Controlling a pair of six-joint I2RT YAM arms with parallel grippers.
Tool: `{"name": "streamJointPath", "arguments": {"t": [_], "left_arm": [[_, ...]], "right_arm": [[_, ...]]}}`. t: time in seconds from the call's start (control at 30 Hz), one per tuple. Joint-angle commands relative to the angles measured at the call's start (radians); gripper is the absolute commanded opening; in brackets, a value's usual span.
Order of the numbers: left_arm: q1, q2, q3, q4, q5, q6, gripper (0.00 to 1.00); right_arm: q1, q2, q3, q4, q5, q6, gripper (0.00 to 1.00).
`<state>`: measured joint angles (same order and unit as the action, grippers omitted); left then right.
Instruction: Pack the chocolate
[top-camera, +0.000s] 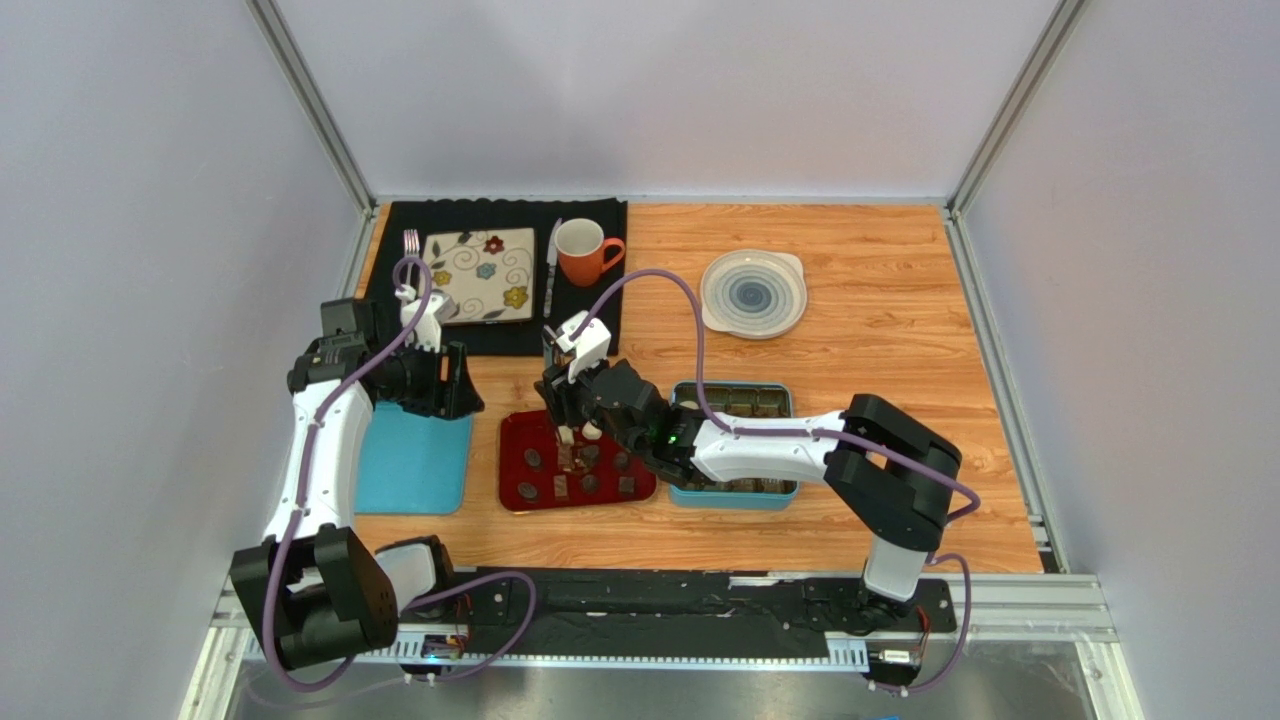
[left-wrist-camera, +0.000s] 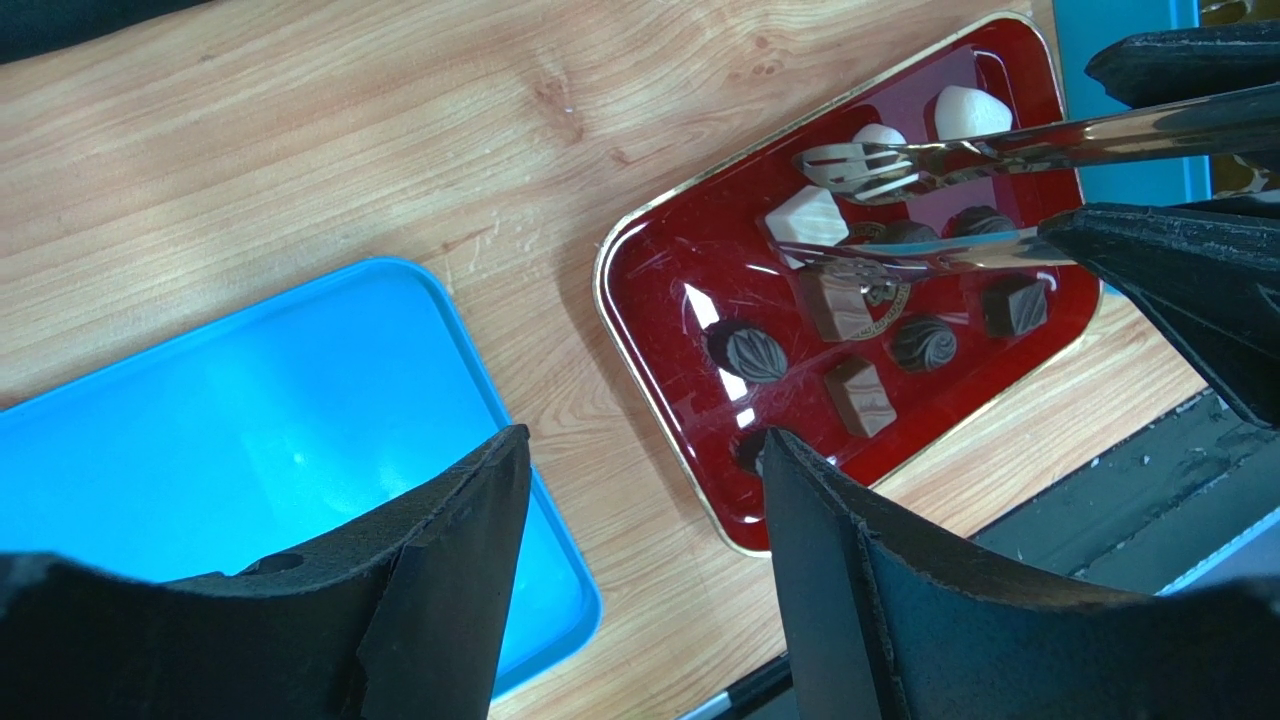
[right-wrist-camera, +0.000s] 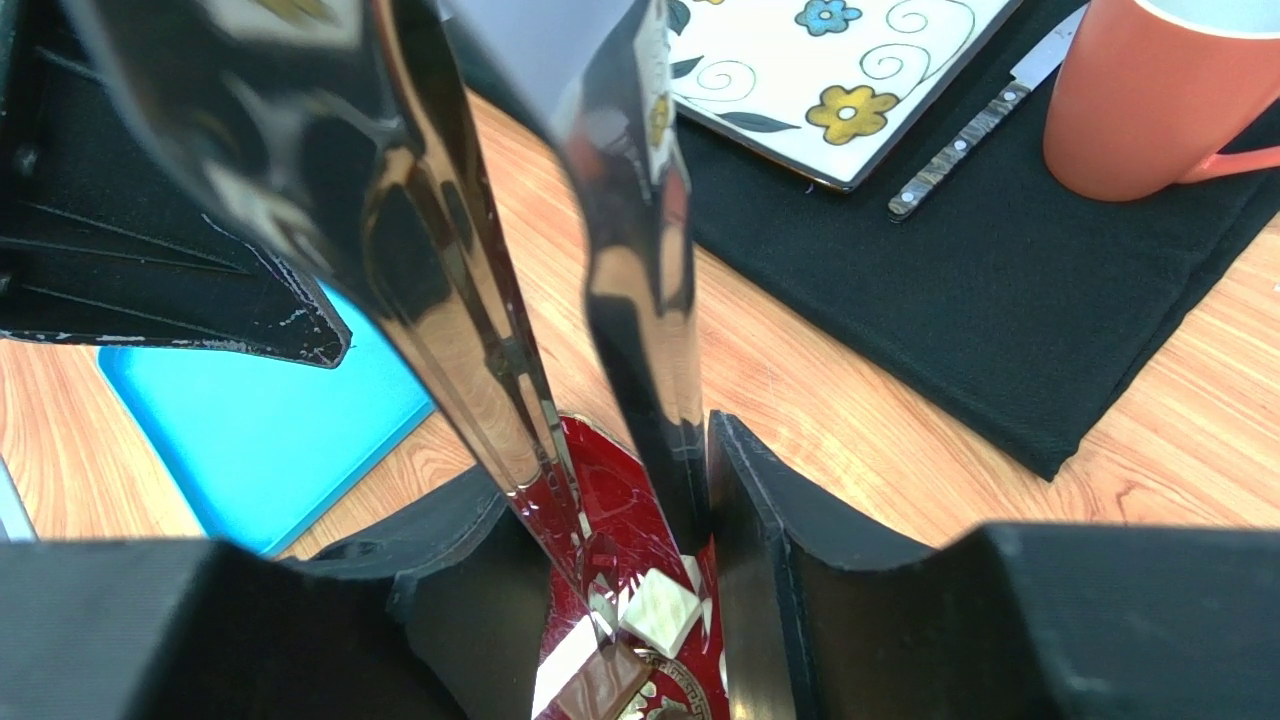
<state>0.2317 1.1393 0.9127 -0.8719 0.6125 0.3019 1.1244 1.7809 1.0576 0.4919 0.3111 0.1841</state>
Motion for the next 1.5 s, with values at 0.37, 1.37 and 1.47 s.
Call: {"name": "streamJointPath", "arguments": {"t": [0.37, 1.37, 1.47], "left_arm": [[0.008, -0.026, 0.034, -0.006, 0.032, 0.028, 0.68], [0.006, -0.033, 0.043, -0.030, 0.043, 0.052, 0.68], [0.006, -0.038, 0.043, -0.033, 0.043, 0.054, 0.68]], "right_arm": [[0.009, 0.018, 0.084, 0.027, 0.013, 0.005, 0.44], [0.040, -0.044, -0.045, 0.036, 0.123, -0.002, 0.45], [0.045, -0.038, -0.041, 0.036, 0.122, 0.002, 0.42]]}}
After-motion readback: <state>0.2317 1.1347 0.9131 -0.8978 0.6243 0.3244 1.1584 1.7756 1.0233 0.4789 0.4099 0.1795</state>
